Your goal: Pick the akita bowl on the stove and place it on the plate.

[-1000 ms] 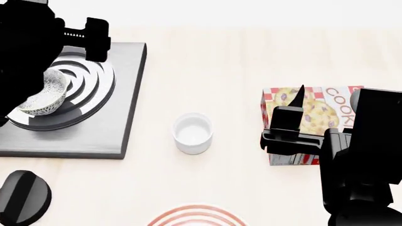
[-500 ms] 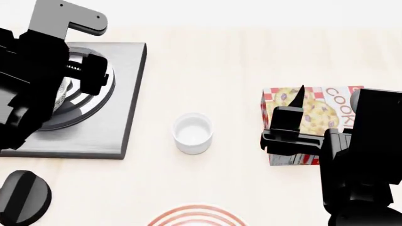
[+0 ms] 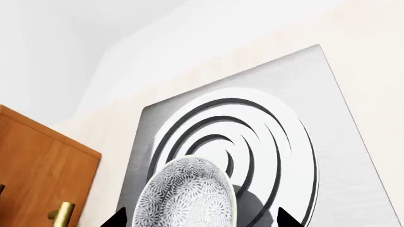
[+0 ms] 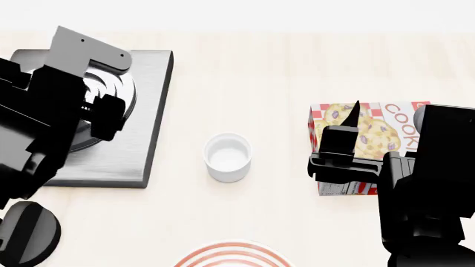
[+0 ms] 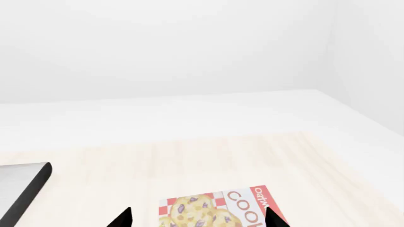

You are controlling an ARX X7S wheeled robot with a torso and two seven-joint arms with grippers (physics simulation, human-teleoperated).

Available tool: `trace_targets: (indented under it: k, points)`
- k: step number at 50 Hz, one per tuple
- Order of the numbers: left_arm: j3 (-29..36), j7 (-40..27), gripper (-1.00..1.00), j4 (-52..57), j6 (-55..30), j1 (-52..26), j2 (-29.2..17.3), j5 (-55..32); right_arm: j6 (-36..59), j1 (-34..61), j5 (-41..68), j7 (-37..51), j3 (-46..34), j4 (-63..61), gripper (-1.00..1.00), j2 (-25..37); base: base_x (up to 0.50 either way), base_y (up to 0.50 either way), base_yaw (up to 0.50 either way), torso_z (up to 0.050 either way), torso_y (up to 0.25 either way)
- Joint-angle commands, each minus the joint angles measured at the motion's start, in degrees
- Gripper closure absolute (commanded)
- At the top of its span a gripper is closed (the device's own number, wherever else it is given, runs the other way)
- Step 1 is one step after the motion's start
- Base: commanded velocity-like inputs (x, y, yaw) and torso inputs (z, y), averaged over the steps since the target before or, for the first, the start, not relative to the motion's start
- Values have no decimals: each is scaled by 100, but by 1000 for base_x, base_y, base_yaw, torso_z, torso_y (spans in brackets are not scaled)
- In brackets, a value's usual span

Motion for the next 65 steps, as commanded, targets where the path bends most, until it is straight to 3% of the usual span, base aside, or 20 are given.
trace_targets:
  k: [1,65]
  points:
    - [-121,89,-100,-3,-25,105,90,76,17,10,-79,-85,133,-8,-100,-107,0,0,0,0,0]
    - [30,166,-100,-515,235,110,-16,25,-46,-6,109,76,109,38,-100,-27,0,0,0,0,0]
